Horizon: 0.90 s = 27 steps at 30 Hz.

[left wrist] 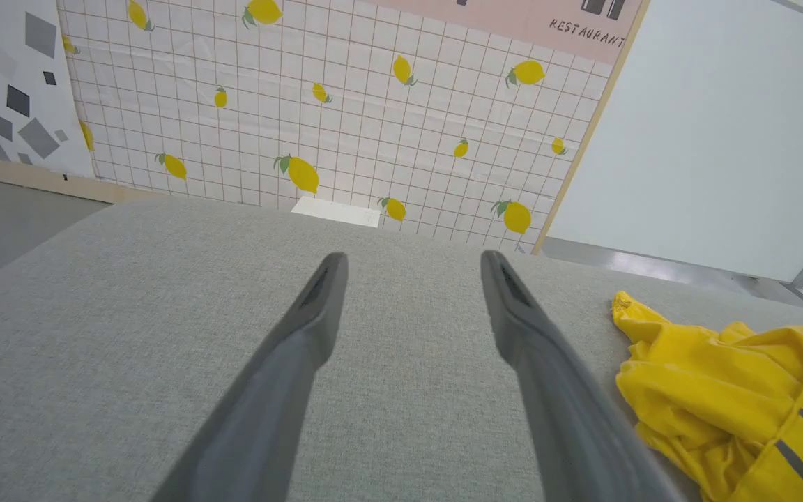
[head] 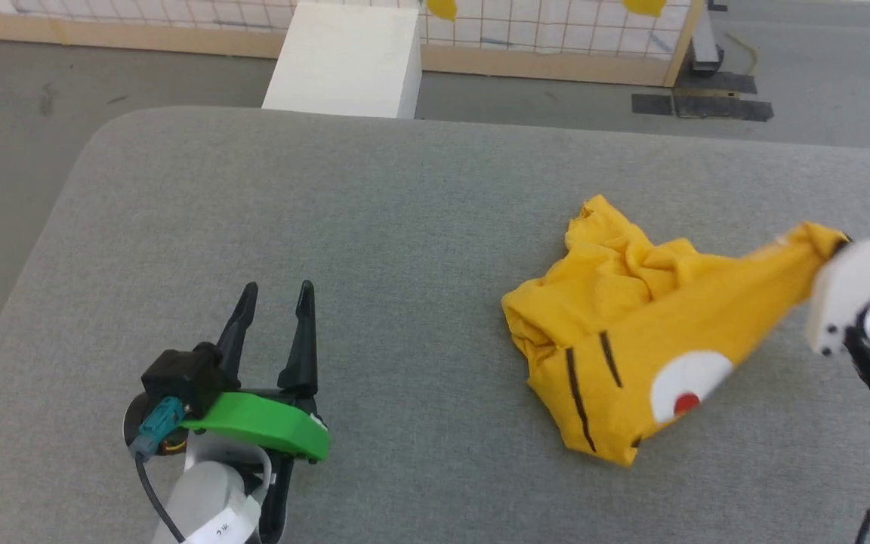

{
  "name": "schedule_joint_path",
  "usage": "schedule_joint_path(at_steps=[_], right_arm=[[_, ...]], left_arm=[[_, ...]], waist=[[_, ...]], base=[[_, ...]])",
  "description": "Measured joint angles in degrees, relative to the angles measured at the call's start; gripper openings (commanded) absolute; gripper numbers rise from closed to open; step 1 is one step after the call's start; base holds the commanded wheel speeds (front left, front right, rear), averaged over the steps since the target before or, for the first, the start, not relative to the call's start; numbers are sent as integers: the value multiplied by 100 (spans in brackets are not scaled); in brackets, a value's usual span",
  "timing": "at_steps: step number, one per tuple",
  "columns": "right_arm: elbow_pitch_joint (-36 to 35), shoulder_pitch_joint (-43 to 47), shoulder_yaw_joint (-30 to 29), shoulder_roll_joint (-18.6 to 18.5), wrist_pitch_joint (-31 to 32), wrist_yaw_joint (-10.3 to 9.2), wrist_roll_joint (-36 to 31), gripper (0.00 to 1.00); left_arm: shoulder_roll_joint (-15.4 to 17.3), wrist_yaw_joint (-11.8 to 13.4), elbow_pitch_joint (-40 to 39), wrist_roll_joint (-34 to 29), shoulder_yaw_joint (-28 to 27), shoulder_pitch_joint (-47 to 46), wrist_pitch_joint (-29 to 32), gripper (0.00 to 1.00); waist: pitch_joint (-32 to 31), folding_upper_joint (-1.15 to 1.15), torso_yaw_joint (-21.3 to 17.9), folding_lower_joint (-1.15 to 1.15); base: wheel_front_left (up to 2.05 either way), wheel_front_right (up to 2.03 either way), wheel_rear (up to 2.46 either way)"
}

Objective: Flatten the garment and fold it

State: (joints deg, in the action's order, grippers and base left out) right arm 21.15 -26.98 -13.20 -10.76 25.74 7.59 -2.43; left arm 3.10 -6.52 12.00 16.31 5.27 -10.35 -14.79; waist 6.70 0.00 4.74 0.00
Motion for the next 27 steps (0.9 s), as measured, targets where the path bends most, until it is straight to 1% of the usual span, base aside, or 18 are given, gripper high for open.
schedule_joint_path(at_steps=[2, 3, 4, 5, 8, 11, 16, 19, 21, 23, 27], right_arm=[[100, 168, -341, 69, -46, -1, -74, 0], [127, 238, -423, 110, -87, -2, -73, 28], [149, 315, -470, 168, -163, -2, -73, 67], [166, 389, -504, 238, -198, -2, -60, 100], [78, 671, -615, 446, -458, -1, 62, 100], [-245, 1044, -716, 577, -1012, -1, 255, 100], [-969, 1870, -382, 724, -2017, -2, 571, 100], [-1311, 2348, -74, 773, -2407, -2, 755, 100], [-1421, 2544, 141, 772, -2533, -2, 888, 100], [-1483, 2655, 321, 778, -2608, -2, 1048, 100], [-1521, 2691, 603, 783, -2661, -2, 1112, 100]], left_arm=[[0, -2, 9, 0, 34, 1, 0, 100], [-1, -5, 14, 0, 56, 1, 0, 100], [-1, -5, 23, 0, 81, 1, 0, 100], [-4, -7, 26, 0, 100, 1, 0, 100], [-5, -7, 38, 16, 135, 1, 0, 100], [-5, -7, 58, 63, 209, 2, 0, 100], [-7, -23, 152, 149, 570, -23, 0, 100], [-7, -49, 303, 297, 1059, -131, 0, 100], [-9, -51, 467, 372, 1447, -279, 32, 100], [-14, -54, 624, 426, 1846, -465, 182, 100], [-15, -56, 949, 569, 2706, -889, 666, 100]], waist=[[-32, 0, -58, 0], [-42, 0, -82, 0], [-52, 0, -108, 0], [-62, 0, -133, 0], [-82, 0, -194, 0], [-99, 0, -233, 0], [-98, 0, -309, 0], [-82, 0, -405, 0], [-62, 0, -480, 0], [-38, 0, -566, 0], [20, 0, -774, 0]], base=[[0, 0, 0], [0, 0, 0], [0, 0, 0], [0, 0, 0], [0, 0, 0], [0, 0, 0], [0, 0, 0], [0, 0, 0], [0, 0, 0], [0, 0, 0], [0, 0, 0]])
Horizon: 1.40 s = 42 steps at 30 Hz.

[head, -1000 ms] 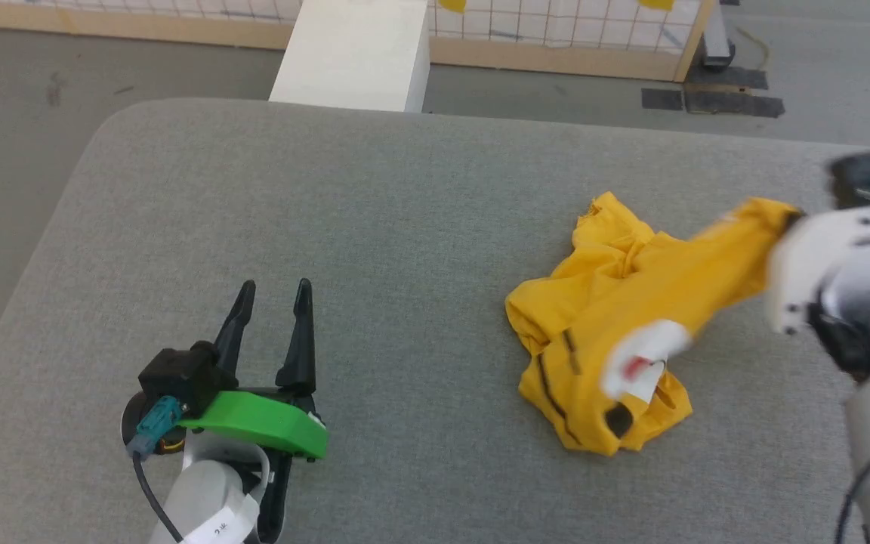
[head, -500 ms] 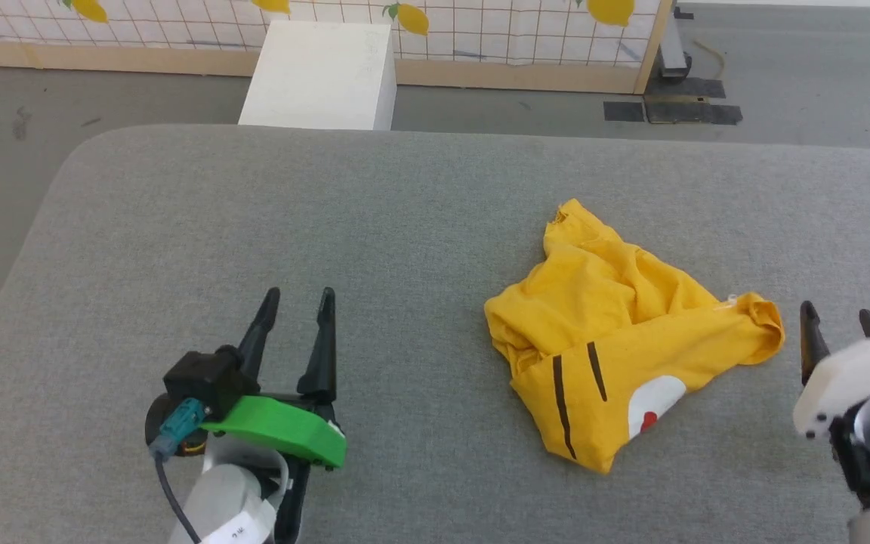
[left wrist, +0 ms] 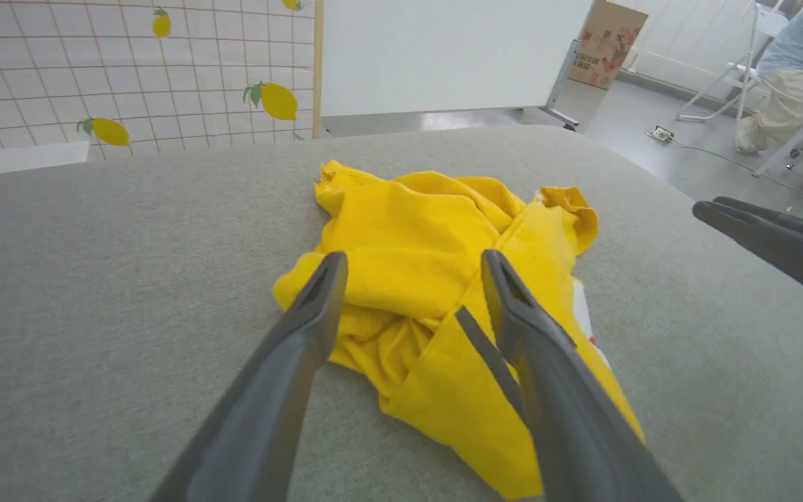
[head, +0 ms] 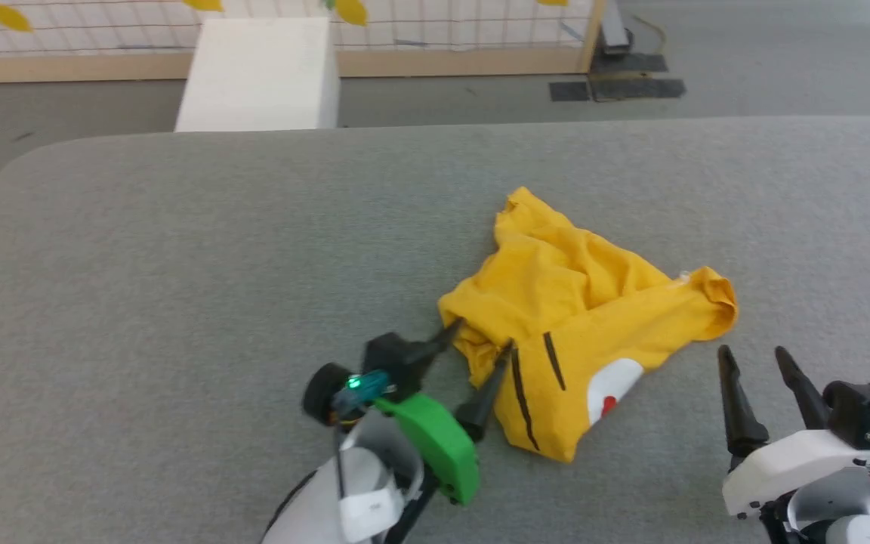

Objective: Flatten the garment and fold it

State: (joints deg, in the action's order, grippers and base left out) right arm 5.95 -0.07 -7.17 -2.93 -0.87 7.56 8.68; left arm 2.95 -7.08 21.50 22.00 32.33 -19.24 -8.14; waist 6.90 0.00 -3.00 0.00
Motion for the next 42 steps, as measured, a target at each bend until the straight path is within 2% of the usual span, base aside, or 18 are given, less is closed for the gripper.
schedule_joint_path(at_steps=[5, 12, 13, 15, 23, 32, 34, 37, 42], right_arm=[[-58, -6, 158, 0, 1, 0, 83, 100], [-71, -8, 178, -1, -24, 0, 147, 100], [-70, -8, 180, -1, -29, 0, 149, 100], [-67, -8, 189, -2, -51, 0, 157, 100], [-82, -8, 165, -1, -92, 0, 190, 100], [-237, -5, 40, -1, -82, 0, 187, 100], [-265, -4, 32, -1, -63, 0, 187, 100], [-312, -3, 44, 0, -37, 0, 187, 100], [-369, -3, 137, 0, -14, 0, 189, 100]], left_arm=[[93, -1, 339, 405, 641, -413, 756, 100], [271, -1, 572, 889, 1017, -732, 1730, 100], [286, -1, 567, 949, 1070, -743, 1819, 44], [321, -1, 499, 1061, 1209, -761, 1930, 0], [469, -1, -427, 1557, 1384, -767, 1795, 0], [610, 18, -2598, 1901, 1389, -852, 1742, 0], [613, 152, -2848, 1895, 1294, -852, 1712, 0], [710, 534, -2808, 1866, 1020, -836, 1704, 0], [988, 1203, -1668, 1837, 363, -724, 1471, 0]], waist=[[74, 0, -258, 0], [160, 0, -478, 0], [167, 0, -491, 0], [178, 0, -504, 0], [142, 0, -341, 0], [36, 0, 77, 0], [7, 0, 157, 0], [-32, 0, 260, 0], [-12, 0, 333, 0]], base=[[0, 0, 0], [0, 0, 0], [0, 0, 0], [0, 0, 0], [0, 0, 0], [0, 0, 0], [0, 0, 0], [0, 0, 0], [0, 0, 0]])
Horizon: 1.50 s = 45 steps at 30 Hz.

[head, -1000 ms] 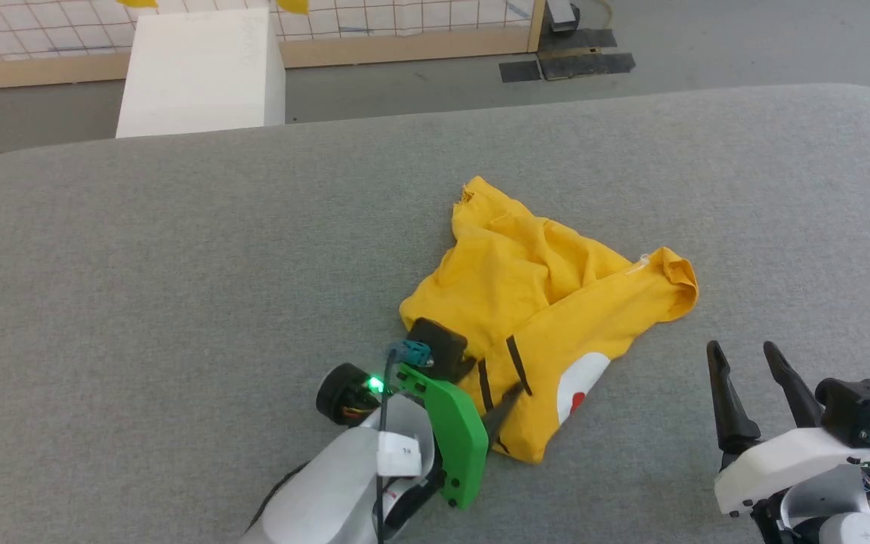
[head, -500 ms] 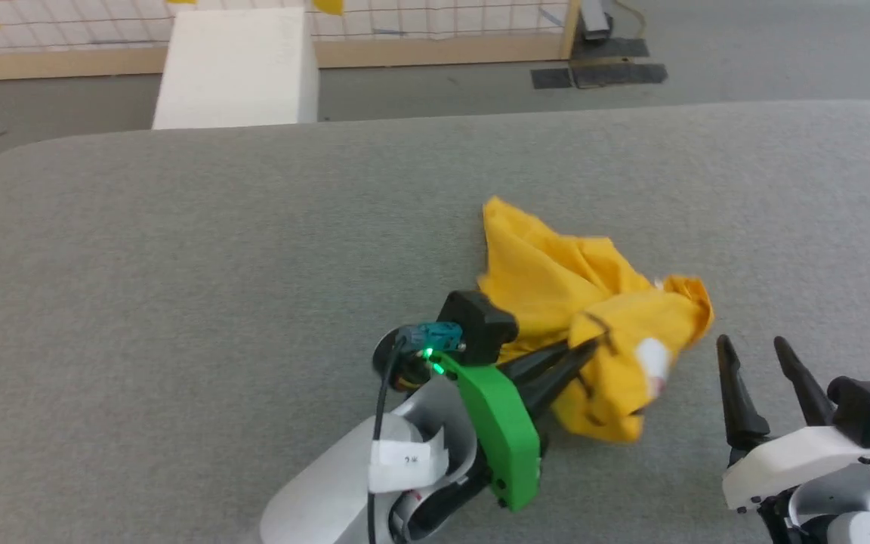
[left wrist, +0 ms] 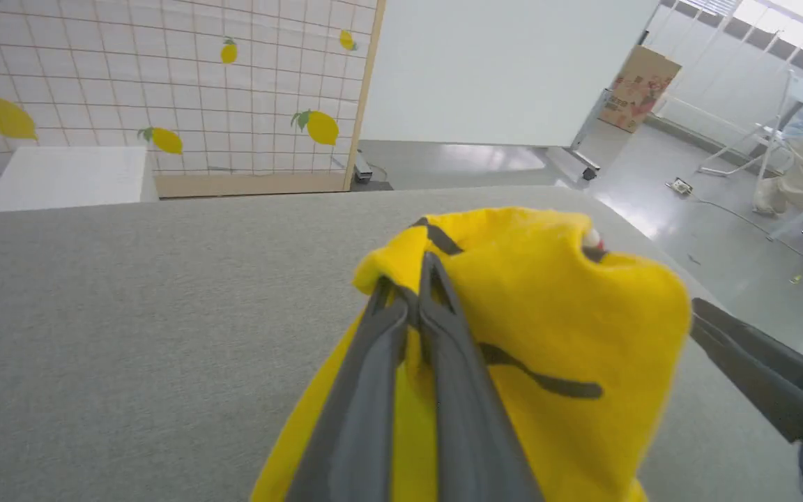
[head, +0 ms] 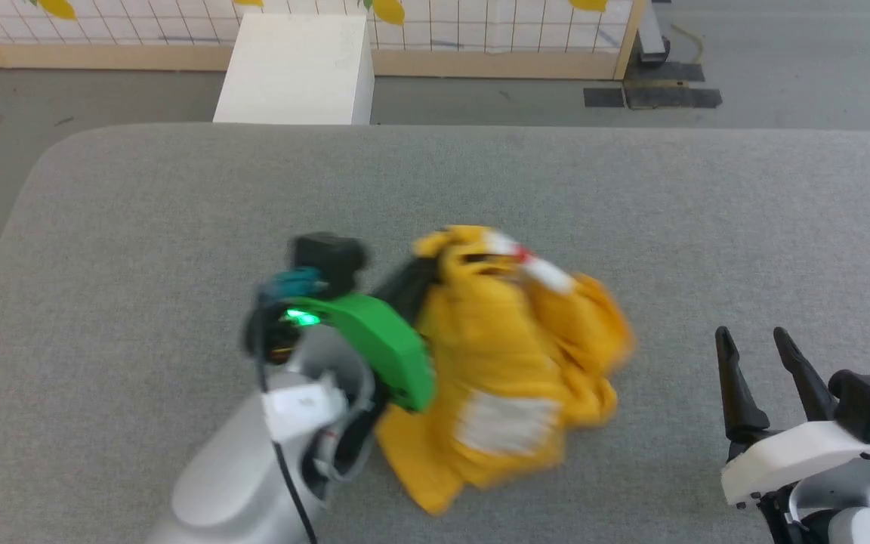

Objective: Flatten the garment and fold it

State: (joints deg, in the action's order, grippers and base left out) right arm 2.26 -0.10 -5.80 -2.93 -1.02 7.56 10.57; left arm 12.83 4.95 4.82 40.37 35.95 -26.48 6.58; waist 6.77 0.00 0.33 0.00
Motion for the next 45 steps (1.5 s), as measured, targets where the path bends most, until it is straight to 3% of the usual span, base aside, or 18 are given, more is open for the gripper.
schedule_joint_path(at_steps=[6, 7, 8, 16, 25, 28, 33, 37, 43, 44, 45], right_arm=[[-33, -30, 155, 0, 9, 0, 0, 100], [-36, -44, 183, 1, 10, 0, 0, 100], [-45, -55, 198, 0, 20, 0, 0, 100], [-77, -87, 218, 0, 63, 0, 0, 100], [-152, -54, 237, 0, 158, 0, -38, 100], [-171, -10, 238, 0, 175, 0, -47, 100], [-202, -10, 293, 1, 210, 0, -47, 100], [-202, -13, 343, 1, 209, 0, -42, 100], [-185, -19, 342, 0, 197, 0, 2, 100], [-176, -20, 339, 0, 192, 0, 2, 100], [-167, -21, 339, 1, 190, 0, 2, 100]], left_arm=[[38, 526, 1902, -78, -653, -163, -682, 1], [38, 578, 2191, -78, -756, -218, -824, 76], [35, 598, 2383, -76, -804, -263, -912, 100], [-191, 258, 3070, 109, -1049, -304, -1780, 100], [-270, -64, 2079, -225, -421, 443, -1944, 100], [-231, -230, 1603, -458, 158, 581, -1460, 100], [-133, -237, 1384, -614, 773, 778, -261, 100], [-21, -230, 1379, -556, 975, 876, 499, 100], [45, -178, 1377, -548, 1035, 813, 973, 100], [71, -176, 1401, -548, 1069, 784, 1095, 76], [85, -162, 1415, -548, 1085, 748, 1188, 32]], waist=[[146, 0, -74, 0], [171, 0, -101, 0], [194, 0, -122, 0], [343, 0, -221, 0], [155, 0, 16, 0], [94, 0, 143, 0], [49, 0, 288, 0], [93, 0, 286, 0], [196, 0, 183, 0], [211, 0, 159, 0], [222, 0, 139, 0]], base=[[0, 0, 0], [0, 0, 0], [0, 0, 0], [0, 0, 0], [0, 0, 0], [0, 0, 0], [0, 0, 0], [0, 0, 0], [0, 0, 0], [0, 0, 0], [0, 0, 0]])
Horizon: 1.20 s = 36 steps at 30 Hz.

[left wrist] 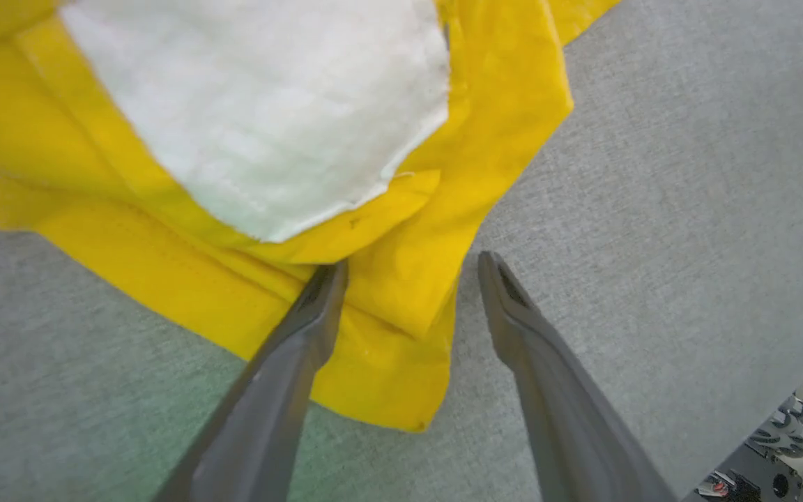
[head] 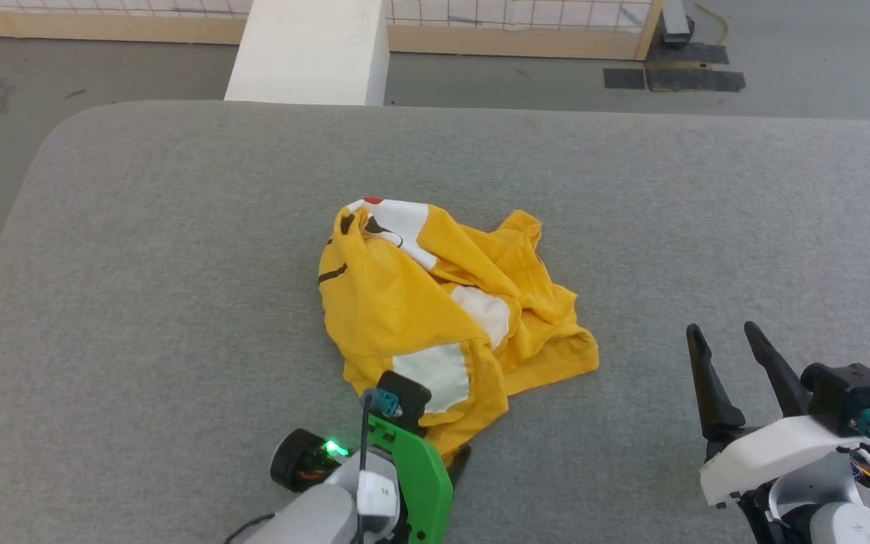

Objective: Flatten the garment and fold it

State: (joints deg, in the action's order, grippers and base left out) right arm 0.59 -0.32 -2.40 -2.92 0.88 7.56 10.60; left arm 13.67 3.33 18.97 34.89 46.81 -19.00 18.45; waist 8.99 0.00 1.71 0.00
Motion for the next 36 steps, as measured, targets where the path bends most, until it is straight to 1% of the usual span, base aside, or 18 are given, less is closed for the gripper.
schedule_joint_path(at_steps=[1, 2, 4, 7, 9, 11, 13, 17, 20, 21, 22, 25, 28, 30, 31, 33, 36], right_arm=[[12, -1, 0, -1, -16, 0, 2, 100], [24, -3, -1, -1, -37, 0, 7, 100], [35, -7, -11, -1, -40, 0, 15, 100], [55, -19, -42, 0, -43, 0, 25, 100], [63, -19, -89, -3, -59, 0, 38, 100], [68, -20, -112, -2, -88, 0, 49, 100], [67, -20, -116, -2, -91, 0, 55, 100], [67, -19, -94, -2, -41, 0, 57, 100], [116, -15, -16, -3, 193, 0, 55, 100], [123, -14, 11, -3, 274, 0, 54, 100], [132, -14, 58, -2, 380, 0, 55, 100], [183, -13, 230, 2, 799, 0, 48, 100], [210, -10, 277, 1, 1257, 0, 60, 100], [208, -13, 312, -1, 1517, 0, 93, 100], [210, -17, 336, 0, 1600, 0, 99, 100], [211, -64, 364, 0, 1739, 0, 99, 100], [247, -271, 380, 1, 1900, 0, 21, 100]], left_arm=[[29, 1, 8, 0, 33, -50, 120, 0], [71, 2, 5, 0, 44, -96, 238, 0], [131, 18, -21, 5, 14, -119, 266, 0], [172, 135, -143, 171, -219, -51, -27, 0], [187, 334, -285, 318, -525, 79, -370, 0], [312, 592, -447, 368, -877, 185, -680, 0], [534, 889, -631, 444, -1295, 307, -936, 0], [949, 1402, -831, 590, -1912, 638, -1194, 0], [1093, 1659, -816, 655, -2242, 879, -1404, 0], [1094, 1695, -811, 673, -2323, 915, -1505, 27], [1085, 1697, -799, 709, -2405, 944, -1626, 100], [968, 1660, -697, 794, -2533, 980, -1970, 100], [722, 1573, -642, 912, -2691, 1002, -2526, 100], [527, 1459, -642, 937, -2793, 1001, -2985, 100], [468, 1418, -635, 918, -2818, 1000, -3100, 100], [350, 1291, -632, 767, -2869, 989, -3259, 100], [166, 1159, -727, 347, -3026, 962, -3293, 100]], waist=[[13, 0, -22, 0], [27, 0, -45, 0], [46, 0, -63, 0], [50, 0, -51, 0], [39, 0, -15, 0], [18, 0, 22, 0], [-10, 0, 67, 0], [-53, 0, 159, 0], [-59, 0, 228, 0], [-55, 0, 246, 0], [-44, 0, 265, 0], [12, 0, 303, 0], [75, 0, 353, 0], [127, 0, 399, 0], [151, 0, 420, 0], [210, 0, 481, 0], [301, 0, 579, 0]], base=[[0, 0, 0], [0, 0, 0], [0, 0, 0], [0, 0, 0], [0, 0, 0], [0, 0, 0], [0, 0, 0], [0, 0, 0], [0, 0, 0], [0, 0, 0], [0, 0, 0], [0, 0, 0], [0, 0, 0], [0, 0, 0], [0, 0, 0], [0, 0, 0], [0, 0, 0]])
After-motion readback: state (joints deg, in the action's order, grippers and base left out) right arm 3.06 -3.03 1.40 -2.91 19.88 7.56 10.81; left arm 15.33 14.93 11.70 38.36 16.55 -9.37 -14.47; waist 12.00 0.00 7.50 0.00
